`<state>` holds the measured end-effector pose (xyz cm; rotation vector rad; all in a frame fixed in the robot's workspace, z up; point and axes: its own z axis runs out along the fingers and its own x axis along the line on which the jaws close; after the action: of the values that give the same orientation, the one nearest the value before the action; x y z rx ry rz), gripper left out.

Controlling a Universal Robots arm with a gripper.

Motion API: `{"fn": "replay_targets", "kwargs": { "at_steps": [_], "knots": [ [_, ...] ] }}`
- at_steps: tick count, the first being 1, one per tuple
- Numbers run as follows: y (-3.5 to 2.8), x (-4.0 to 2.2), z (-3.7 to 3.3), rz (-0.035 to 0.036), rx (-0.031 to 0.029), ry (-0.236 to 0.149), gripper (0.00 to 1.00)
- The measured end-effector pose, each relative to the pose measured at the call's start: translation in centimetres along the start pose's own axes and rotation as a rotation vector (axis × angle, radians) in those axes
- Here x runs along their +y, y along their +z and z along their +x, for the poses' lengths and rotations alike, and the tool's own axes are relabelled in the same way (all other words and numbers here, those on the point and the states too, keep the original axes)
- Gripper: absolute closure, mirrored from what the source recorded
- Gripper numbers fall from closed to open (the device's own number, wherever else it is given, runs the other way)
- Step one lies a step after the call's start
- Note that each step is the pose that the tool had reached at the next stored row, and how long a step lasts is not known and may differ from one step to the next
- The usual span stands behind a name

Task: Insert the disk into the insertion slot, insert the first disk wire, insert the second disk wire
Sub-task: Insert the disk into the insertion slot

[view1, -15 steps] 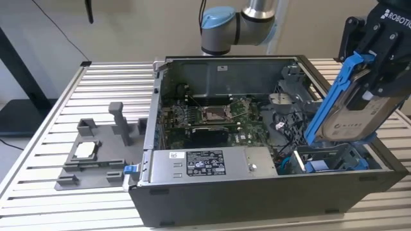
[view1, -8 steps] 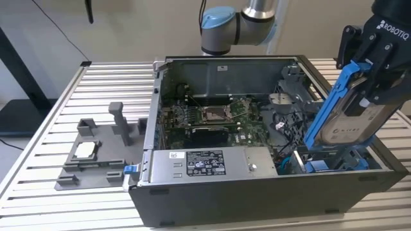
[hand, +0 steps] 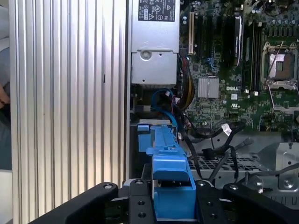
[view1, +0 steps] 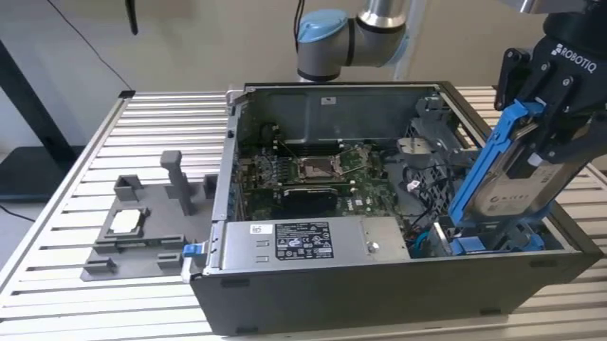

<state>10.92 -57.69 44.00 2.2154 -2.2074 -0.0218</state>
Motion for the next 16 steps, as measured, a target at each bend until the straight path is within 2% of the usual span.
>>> {"fn": "replay_targets", "kwargs": {
  "at_steps": [7, 11, 14, 16],
  "knots": [
    [1.13, -0.03, 0.0, 0.0001, -0.003, -0.013, 0.67],
    [1.5, -0.08, 0.0, 0.0002, -0.0107, -0.015, 0.67],
    [1.77, -0.14, 0.0, 0.0004, -0.0138, -0.016, 0.67],
    [1.9, -0.18, 0.0, 0.0011, -0.0198, -0.016, 0.67]
  ]
}}
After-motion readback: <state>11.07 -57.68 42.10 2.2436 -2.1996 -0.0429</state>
